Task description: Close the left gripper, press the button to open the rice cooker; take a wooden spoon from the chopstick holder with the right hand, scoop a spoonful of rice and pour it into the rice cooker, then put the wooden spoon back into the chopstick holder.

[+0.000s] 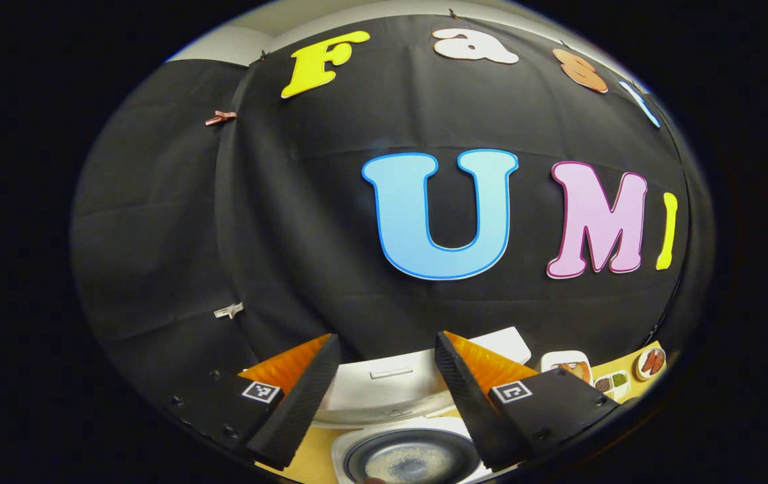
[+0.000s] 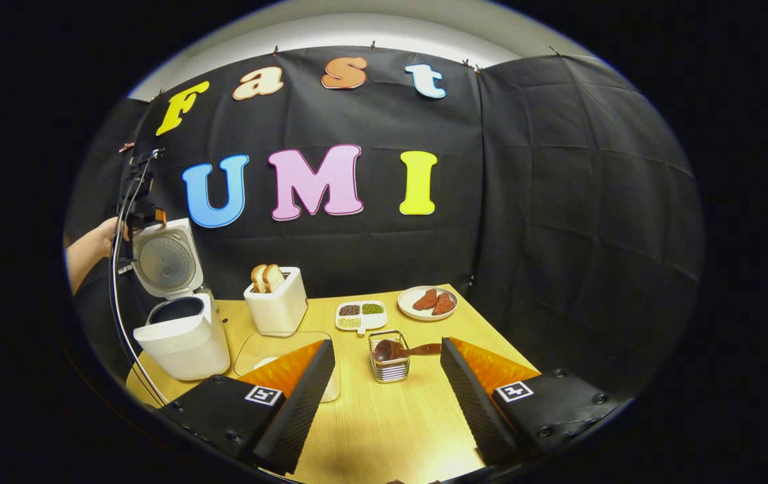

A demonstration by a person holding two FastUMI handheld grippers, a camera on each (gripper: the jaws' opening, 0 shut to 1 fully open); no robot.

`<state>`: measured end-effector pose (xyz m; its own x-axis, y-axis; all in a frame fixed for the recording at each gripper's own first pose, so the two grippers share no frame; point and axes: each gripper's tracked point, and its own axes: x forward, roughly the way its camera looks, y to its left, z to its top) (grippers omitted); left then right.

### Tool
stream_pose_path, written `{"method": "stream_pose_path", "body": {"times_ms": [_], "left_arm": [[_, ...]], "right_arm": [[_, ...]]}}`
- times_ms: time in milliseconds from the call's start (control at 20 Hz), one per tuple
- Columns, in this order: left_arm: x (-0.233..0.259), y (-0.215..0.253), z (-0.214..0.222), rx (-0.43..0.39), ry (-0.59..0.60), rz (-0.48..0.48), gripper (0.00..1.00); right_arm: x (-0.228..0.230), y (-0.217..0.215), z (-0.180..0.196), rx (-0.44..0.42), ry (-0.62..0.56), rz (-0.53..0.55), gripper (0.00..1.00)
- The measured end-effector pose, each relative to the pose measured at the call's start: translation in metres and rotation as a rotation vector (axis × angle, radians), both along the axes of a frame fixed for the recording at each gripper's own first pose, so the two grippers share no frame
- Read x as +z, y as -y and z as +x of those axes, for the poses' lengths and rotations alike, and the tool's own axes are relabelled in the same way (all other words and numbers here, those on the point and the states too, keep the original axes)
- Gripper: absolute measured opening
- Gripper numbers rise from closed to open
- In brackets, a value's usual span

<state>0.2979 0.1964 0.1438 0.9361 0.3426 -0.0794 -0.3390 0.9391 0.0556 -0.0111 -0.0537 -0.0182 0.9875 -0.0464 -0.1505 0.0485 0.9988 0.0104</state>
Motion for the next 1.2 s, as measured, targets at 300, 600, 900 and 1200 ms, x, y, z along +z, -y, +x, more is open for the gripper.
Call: {"method": "stream_pose_path", "body": {"times_ms": [300,600,900,1200], "left_arm": [[-0.027,0.027,-0.04,0.016,-0.094,-0.045,0.99],[-0.081,0.059,-0.082,0.036,-0.169,-0.089,0.99],[-0.148,0.084,-0.109,0.056,-0.242,-0.141,1.0],[-0.188,0.094,-0.113,0.052,-0.239,-0.17,1.0]], "right_arm": [[-0.009,0.005,0.009,0.071,0.002,-0.016,0.98],[-0.029,-0.002,0.031,0.154,-0.056,0.062,0.99],[-0.049,-0.004,0.045,0.27,-0.117,0.053,0.98],[-0.067,0.011,0.056,0.32,-0.159,0.06,0.98]]}}
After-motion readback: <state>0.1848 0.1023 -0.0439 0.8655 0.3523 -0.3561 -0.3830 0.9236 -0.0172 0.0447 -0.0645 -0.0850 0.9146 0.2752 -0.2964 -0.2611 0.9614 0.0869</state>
